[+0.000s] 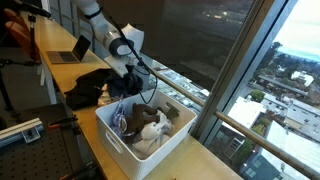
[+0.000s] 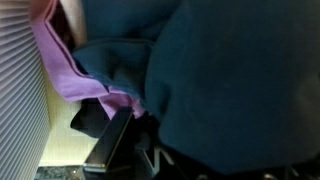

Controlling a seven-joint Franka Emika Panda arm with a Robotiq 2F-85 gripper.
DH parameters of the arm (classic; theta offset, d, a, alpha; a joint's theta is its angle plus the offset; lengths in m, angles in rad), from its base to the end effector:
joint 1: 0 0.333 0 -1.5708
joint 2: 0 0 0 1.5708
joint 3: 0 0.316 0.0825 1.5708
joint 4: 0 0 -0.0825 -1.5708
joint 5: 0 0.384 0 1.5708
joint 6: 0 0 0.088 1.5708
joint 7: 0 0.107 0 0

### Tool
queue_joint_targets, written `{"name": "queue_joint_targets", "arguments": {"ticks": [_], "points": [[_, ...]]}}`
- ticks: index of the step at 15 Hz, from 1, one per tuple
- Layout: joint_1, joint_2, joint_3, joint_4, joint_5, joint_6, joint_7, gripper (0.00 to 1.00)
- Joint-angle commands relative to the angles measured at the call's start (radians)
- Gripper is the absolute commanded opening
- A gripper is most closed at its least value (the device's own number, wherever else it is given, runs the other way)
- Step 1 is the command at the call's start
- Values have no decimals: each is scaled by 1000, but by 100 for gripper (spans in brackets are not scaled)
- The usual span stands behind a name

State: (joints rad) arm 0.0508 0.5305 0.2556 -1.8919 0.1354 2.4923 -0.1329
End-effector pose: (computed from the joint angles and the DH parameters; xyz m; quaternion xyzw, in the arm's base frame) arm 0.6159 0.1840 0.2385 -0.9827 -0.1461 -0.0310 0.1094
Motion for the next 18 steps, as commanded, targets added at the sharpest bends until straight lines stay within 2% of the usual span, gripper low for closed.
{"name": "queue_joint_targets", "arguments": {"ticks": [1, 5, 9, 13, 16, 18], "points": [[-44, -196, 18, -91, 87, -48, -65, 2], [-64, -372, -39, -119, 112, -111, -86, 1], [-67, -541, -140, -134, 42, -161, -48, 1], [-93, -691, -240, -131, 0, -245, -63, 1], [-106, -722, -298, -143, -18, -275, -79, 1], [-111, -720, -320, -183, -28, -251, -75, 1]]}}
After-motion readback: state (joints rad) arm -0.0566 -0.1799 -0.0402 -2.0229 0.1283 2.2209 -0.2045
